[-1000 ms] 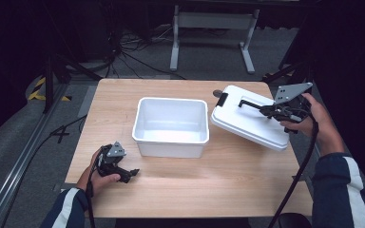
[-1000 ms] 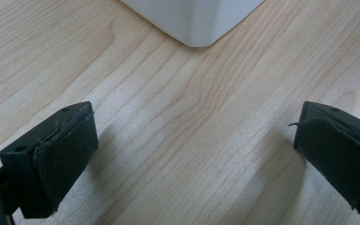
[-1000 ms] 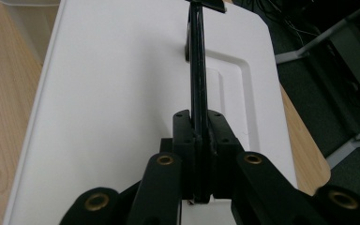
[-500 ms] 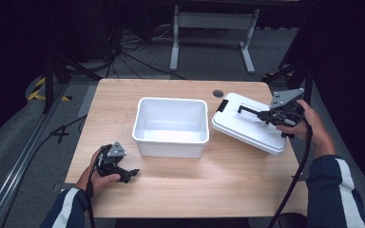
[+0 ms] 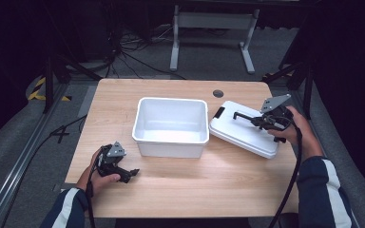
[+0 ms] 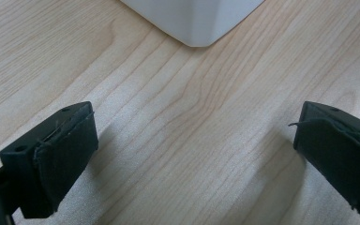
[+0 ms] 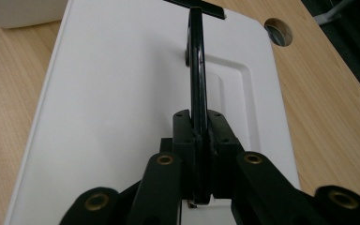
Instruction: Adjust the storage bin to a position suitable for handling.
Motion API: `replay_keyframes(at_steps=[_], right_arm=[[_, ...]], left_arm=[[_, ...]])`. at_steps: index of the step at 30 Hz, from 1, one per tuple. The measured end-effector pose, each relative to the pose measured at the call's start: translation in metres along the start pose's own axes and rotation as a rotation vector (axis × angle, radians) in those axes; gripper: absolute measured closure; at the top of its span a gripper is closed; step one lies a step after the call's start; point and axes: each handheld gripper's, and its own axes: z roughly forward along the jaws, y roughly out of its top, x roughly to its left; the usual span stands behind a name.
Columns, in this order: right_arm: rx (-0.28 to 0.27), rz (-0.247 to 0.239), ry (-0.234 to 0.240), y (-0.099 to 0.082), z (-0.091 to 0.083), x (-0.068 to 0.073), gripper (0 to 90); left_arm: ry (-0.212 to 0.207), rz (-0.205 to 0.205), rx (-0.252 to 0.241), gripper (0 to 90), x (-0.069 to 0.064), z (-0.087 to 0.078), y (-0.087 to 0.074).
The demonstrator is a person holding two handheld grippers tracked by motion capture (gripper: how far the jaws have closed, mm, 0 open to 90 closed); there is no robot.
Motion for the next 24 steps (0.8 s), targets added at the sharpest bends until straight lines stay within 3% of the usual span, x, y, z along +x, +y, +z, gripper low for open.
replay_keyframes(at_steps=[4, 24], right_arm=[[-0.005, 0.028, -0.002, -0.004, 0.007, -0.002, 84.9], [0.045, 0.054, 0.010, -0.023, 0.030, 0.000, 84.5]], left_arm=[[0.000, 0.000, 0.000, 0.5, 0.000, 0.000, 0.000], [0.000, 0.000, 0.000, 0.5, 0.000, 0.000, 0.000]])
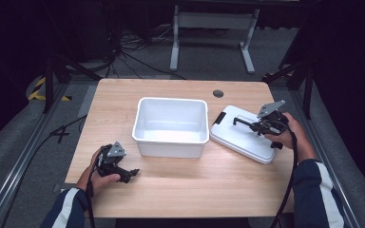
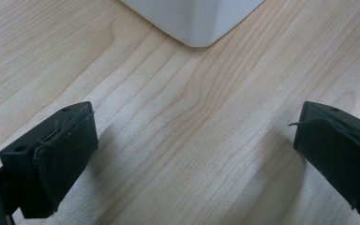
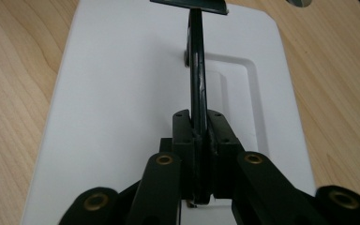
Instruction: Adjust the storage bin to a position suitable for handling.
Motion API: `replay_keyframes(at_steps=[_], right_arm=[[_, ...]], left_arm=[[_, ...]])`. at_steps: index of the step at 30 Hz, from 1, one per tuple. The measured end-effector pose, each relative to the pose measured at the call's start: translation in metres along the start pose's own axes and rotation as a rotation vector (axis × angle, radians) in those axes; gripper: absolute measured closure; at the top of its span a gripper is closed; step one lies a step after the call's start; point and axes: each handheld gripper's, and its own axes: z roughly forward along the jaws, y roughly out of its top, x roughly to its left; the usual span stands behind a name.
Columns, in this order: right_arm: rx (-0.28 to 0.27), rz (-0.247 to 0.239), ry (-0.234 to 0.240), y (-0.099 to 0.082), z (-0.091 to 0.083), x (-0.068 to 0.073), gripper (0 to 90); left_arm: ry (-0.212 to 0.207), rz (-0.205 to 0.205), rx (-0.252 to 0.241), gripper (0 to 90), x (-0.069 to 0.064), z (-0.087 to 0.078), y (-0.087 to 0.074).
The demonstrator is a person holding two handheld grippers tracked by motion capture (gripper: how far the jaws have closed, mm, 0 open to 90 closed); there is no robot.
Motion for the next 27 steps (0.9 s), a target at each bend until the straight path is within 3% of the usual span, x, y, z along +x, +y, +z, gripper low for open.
replay_keyframes(at_steps=[7, 13, 27], right_arm=[[0.016, 0.047, -0.003, -0.0080, 0.0067, -0.0001, 83.2], [-0.005, 0.077, -0.024, -0.0105, 0.0064, -0.0025, 81.6], [-0.068, 0.124, -0.012, -0.0106, -0.0001, -0.0009, 73.5]], left_arm=[[0.000, 0.000, 0.000, 0.5, 0.0000, 0.0000, 0.0000], [0.000, 0.000, 0.000, 0.5, 0.0000, 0.0000, 0.0000], [0.000, 0.010, -0.004, 0.5, 0.0009, 0.0002, 0.0001]])
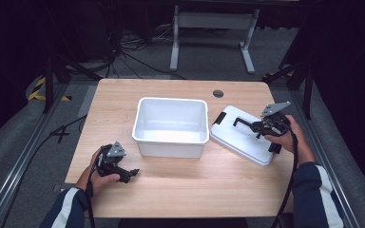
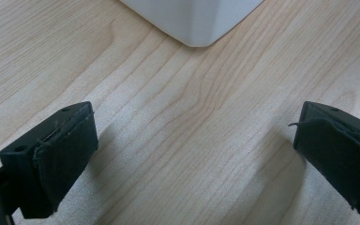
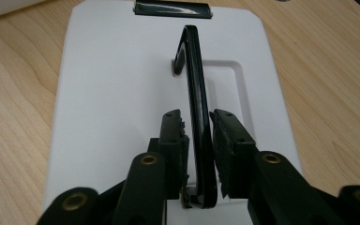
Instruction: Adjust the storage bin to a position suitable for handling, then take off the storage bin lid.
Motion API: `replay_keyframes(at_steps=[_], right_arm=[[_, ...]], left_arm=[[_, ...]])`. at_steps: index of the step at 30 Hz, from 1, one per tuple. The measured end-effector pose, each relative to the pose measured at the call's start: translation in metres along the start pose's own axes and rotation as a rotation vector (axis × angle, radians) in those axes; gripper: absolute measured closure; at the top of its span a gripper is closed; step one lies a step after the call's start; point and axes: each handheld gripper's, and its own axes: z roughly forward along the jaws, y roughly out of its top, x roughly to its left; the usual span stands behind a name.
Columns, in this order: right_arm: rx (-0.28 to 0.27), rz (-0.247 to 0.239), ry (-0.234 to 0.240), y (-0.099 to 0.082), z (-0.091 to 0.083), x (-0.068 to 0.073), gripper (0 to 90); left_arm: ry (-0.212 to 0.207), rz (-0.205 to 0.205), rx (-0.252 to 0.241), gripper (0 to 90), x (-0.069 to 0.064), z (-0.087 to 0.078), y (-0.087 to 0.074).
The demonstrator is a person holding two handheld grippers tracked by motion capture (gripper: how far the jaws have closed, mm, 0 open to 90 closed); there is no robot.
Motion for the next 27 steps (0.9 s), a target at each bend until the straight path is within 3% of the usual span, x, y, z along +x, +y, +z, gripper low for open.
replay_keyframes(at_steps=[7, 14, 21, 27], right_arm=[[-0.035, 0.020, 0.008, 0.000, -0.005, 0.002, 70.4], [-0.037, -0.019, 0.013, 0.004, -0.011, 0.010, 68.5], [-0.061, -0.023, -0.004, 0.006, -0.020, 0.014, 65.7], [-0.045, -0.021, -0.009, 0.005, -0.021, 0.020, 61.8]], left_arm=[[-0.004, -0.002, 0.002, 0.4, 0.000, 0.000, 0.000], [-0.005, -0.001, 0.002, 0.4, 0.000, 0.000, 0.000], [-0.004, 0.003, 0.000, 0.4, 0.000, 0.000, 0.000], [-0.005, 0.004, 0.000, 0.4, 0.001, 0.000, 0.000]])
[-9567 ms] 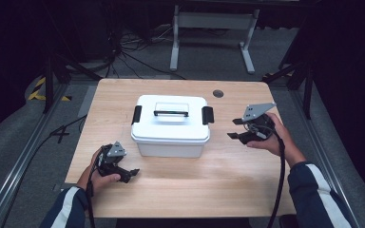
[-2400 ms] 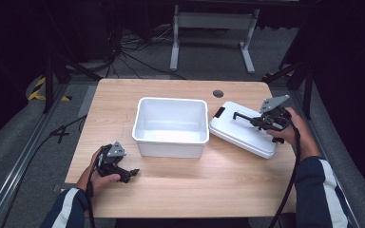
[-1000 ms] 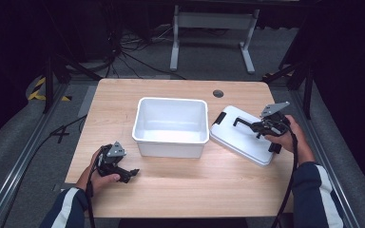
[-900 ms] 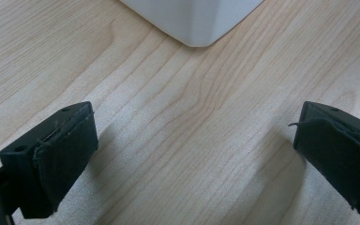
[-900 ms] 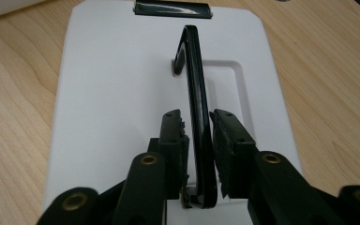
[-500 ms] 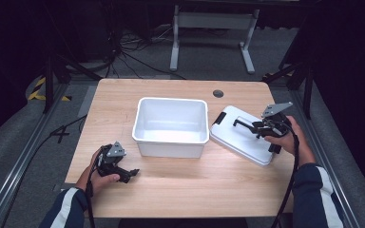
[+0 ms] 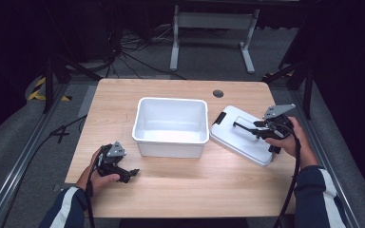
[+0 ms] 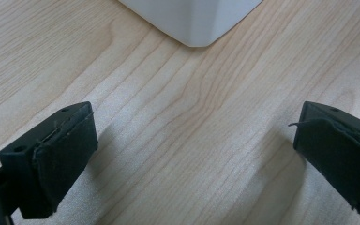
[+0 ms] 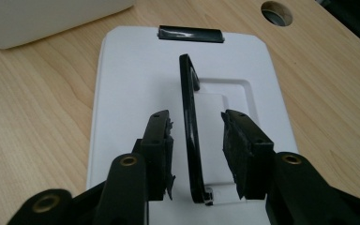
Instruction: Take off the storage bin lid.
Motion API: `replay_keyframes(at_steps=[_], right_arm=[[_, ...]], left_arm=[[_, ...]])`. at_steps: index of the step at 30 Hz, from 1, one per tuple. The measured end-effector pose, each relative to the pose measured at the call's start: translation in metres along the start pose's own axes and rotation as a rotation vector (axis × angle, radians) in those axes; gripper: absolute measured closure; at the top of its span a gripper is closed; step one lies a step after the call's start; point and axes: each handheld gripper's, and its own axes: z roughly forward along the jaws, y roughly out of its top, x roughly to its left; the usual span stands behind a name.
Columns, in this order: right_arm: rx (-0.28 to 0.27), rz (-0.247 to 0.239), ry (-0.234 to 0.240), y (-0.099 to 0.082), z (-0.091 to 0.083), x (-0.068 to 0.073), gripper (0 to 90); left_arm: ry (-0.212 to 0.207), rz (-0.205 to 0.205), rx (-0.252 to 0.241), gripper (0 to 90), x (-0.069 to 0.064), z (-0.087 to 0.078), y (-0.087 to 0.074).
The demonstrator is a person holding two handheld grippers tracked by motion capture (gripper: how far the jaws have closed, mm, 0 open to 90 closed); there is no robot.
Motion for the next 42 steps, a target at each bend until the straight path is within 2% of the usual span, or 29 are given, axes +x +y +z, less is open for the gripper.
replay_keyframes(at_steps=[4, 9, 12, 20, 27, 29, 30, 34, 36, 39, 42], right_arm=[[-0.006, 0.002, -0.008, -0.002, -0.003, 0.004, 59.6], [-0.034, 0.037, 0.002, -0.007, -0.010, 0.007, 56.8], [-0.034, 0.040, -0.002, -0.009, -0.013, 0.010, 55.3], [-0.048, 0.027, -0.033, -0.014, -0.022, 0.020, 51.8], [-0.068, 0.008, -0.037, -0.017, -0.030, 0.032, 50.4], [-0.070, 0.005, -0.044, -0.018, -0.032, 0.034, 50.0], [-0.072, 0.004, -0.045, -0.019, -0.033, 0.036, 49.8], [-0.073, -0.001, -0.046, -0.023, -0.036, 0.040, 49.0], [-0.070, 0.002, -0.054, -0.025, -0.036, 0.042, 48.9], [-0.071, 0.003, -0.053, -0.029, -0.039, 0.046, 48.0], [-0.077, -0.004, -0.057, -0.034, -0.043, 0.051, 46.7]], left_arm=[[-0.002, -0.002, 0.000, 0.3, 0.000, 0.000, 0.000], [0.000, 0.001, 0.000, 0.4, 0.000, 0.000, 0.000], [-0.003, -0.005, 0.003, 0.5, -0.001, 0.000, 0.000], [-0.006, 0.006, 0.001, 0.6, -0.002, -0.002, -0.002], [-0.002, -0.008, 0.006, 1.6, -0.004, -0.004, -0.004], [0.002, -0.001, 0.007, 1.7, -0.004, -0.005, -0.004], [0.007, -0.014, -0.003, 1.8, -0.006, -0.005, -0.005], [0.008, -0.028, -0.005, 2.5, -0.009, -0.007, -0.008], [0.012, -0.019, 0.002, 3.3, -0.009, -0.009, -0.008], [0.019, -0.030, -0.013, 4.3, -0.011, -0.010, -0.011], [0.018, -0.029, -0.008, 4.5, -0.011, -0.011, -0.011]])
